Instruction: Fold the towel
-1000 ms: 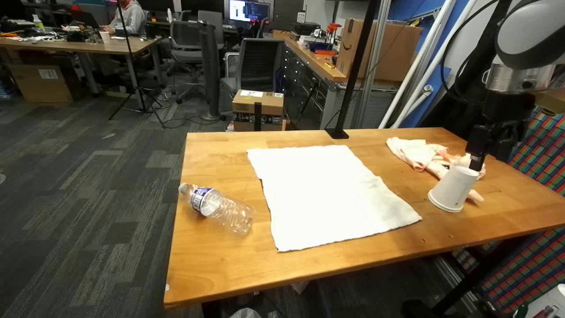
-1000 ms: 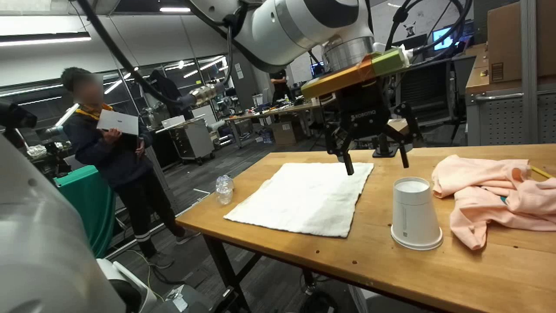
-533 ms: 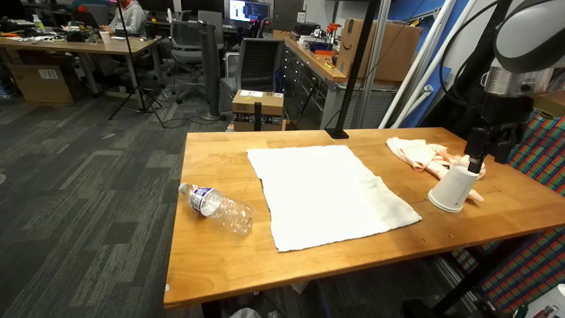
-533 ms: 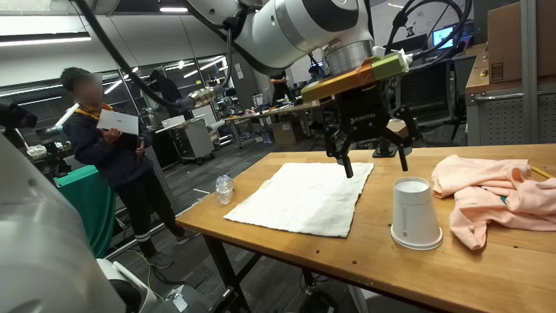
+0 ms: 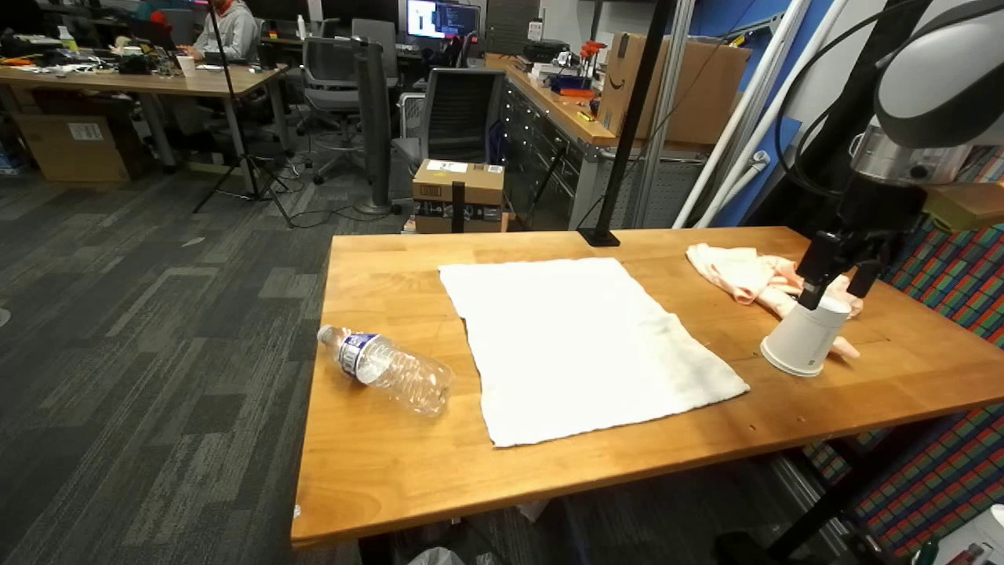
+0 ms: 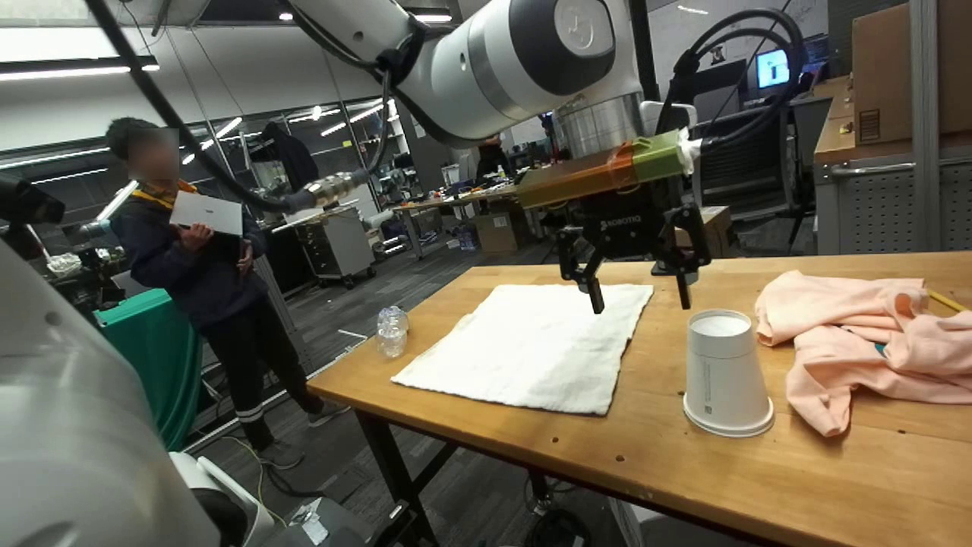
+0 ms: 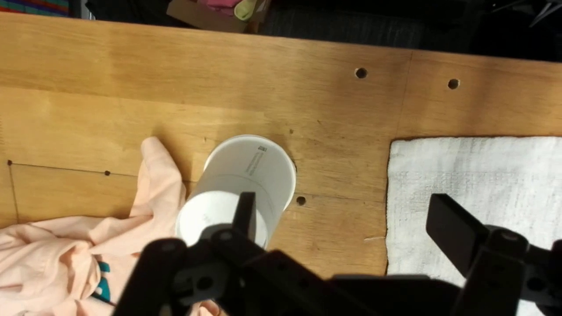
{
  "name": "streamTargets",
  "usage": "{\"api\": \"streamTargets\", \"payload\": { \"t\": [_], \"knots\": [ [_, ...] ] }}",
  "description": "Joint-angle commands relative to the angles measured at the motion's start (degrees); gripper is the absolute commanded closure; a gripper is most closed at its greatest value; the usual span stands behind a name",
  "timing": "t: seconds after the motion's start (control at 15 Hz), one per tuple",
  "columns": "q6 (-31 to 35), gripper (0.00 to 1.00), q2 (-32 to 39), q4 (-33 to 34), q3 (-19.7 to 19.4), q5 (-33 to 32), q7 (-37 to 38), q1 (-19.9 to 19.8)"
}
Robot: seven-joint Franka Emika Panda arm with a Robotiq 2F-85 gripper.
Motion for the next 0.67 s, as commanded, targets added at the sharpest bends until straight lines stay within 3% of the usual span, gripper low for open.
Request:
{"api": "streamTargets", "payload": {
  "t": [0.0,0.33,0.6],
  "knots": [
    [5.76,0.0,-3.49,-5.65,0.41,2.85,1.46,0.7],
    [12.67,0.0,-4.56,-10.51,3.55,5.09,6.54,3.2],
    [18.85,0.0,-1.7,-10.92,7.45,1.66,11.78,4.68]
  ]
}}
